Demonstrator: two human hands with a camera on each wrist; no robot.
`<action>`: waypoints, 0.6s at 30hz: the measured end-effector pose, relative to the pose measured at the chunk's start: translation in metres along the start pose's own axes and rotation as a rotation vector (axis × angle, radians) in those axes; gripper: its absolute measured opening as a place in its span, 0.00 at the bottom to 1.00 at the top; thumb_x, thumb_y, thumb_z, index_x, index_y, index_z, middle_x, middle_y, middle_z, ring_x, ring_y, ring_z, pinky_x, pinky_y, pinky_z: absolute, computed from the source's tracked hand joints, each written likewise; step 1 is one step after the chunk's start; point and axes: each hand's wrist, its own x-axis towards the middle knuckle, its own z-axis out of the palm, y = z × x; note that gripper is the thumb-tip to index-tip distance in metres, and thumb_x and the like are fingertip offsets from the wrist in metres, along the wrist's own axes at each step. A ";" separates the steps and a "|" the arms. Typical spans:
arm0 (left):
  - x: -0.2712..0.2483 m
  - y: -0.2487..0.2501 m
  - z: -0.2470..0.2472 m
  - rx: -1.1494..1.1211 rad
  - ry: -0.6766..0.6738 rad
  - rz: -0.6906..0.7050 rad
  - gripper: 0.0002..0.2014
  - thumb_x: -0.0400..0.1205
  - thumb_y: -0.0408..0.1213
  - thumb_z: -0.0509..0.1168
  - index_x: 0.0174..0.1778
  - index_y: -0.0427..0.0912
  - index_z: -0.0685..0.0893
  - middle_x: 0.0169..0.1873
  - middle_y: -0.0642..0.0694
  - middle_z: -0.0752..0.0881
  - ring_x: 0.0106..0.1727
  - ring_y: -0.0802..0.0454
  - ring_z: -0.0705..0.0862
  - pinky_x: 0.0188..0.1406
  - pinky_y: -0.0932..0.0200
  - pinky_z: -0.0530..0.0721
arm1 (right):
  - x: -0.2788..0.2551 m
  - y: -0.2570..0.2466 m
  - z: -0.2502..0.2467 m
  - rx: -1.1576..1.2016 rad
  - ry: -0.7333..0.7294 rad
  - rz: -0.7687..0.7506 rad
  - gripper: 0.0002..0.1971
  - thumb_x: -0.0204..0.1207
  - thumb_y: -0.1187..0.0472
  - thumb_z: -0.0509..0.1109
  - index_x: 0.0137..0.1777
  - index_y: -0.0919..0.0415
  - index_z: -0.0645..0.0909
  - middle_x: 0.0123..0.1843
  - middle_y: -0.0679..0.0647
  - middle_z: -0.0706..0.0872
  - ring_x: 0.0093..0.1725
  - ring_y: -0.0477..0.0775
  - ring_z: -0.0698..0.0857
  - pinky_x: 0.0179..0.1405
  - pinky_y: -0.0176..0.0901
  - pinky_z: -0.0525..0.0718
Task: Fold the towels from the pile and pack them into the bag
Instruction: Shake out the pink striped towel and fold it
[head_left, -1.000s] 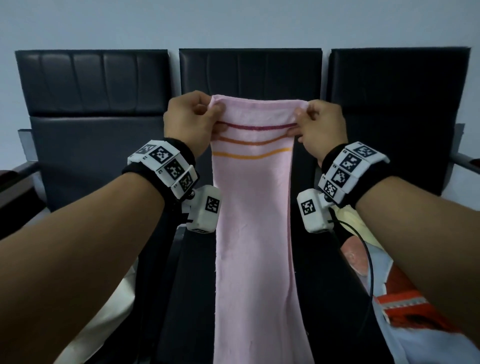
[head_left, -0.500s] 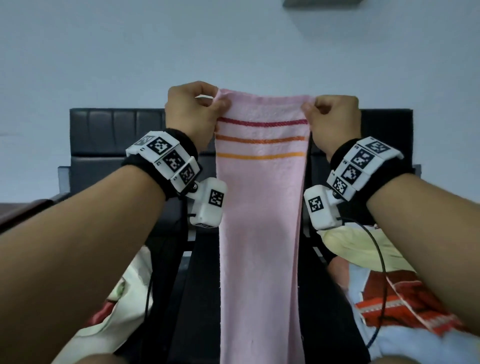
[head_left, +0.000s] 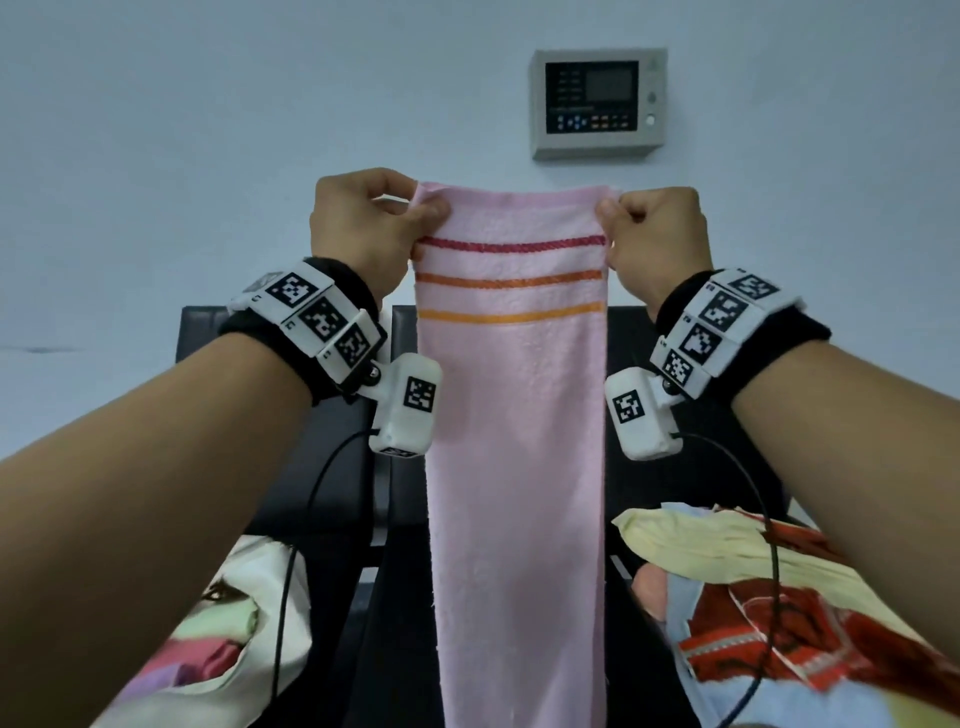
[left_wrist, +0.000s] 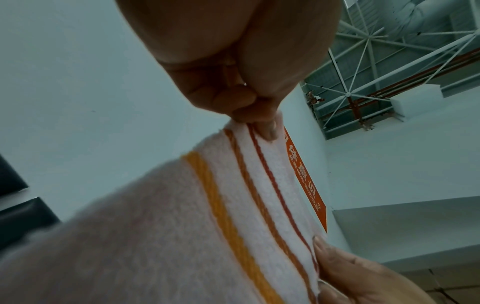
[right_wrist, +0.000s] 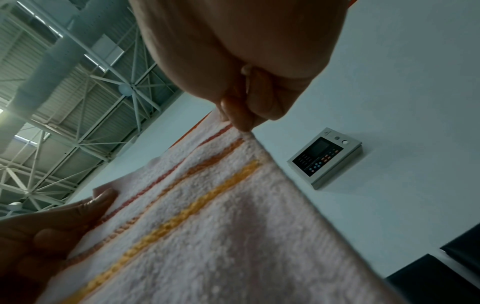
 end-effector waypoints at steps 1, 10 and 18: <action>-0.001 0.002 -0.001 -0.004 0.003 -0.001 0.07 0.78 0.37 0.78 0.37 0.45 0.87 0.26 0.52 0.88 0.22 0.59 0.80 0.21 0.69 0.75 | 0.000 -0.003 -0.002 -0.007 -0.004 -0.005 0.23 0.84 0.54 0.67 0.36 0.74 0.78 0.30 0.58 0.74 0.31 0.55 0.76 0.35 0.52 0.82; -0.005 0.005 0.002 -0.108 -0.025 -0.032 0.05 0.86 0.36 0.70 0.47 0.41 0.82 0.29 0.46 0.86 0.26 0.49 0.89 0.26 0.57 0.86 | -0.009 -0.016 0.004 0.017 -0.090 0.036 0.14 0.89 0.57 0.59 0.42 0.62 0.76 0.37 0.57 0.81 0.27 0.52 0.91 0.26 0.45 0.83; -0.004 0.007 0.001 -0.137 -0.021 0.011 0.06 0.86 0.35 0.70 0.47 0.41 0.80 0.29 0.47 0.86 0.29 0.48 0.90 0.27 0.56 0.87 | -0.009 -0.016 0.009 0.093 -0.104 0.047 0.14 0.90 0.56 0.59 0.45 0.62 0.77 0.41 0.60 0.85 0.29 0.52 0.92 0.27 0.48 0.86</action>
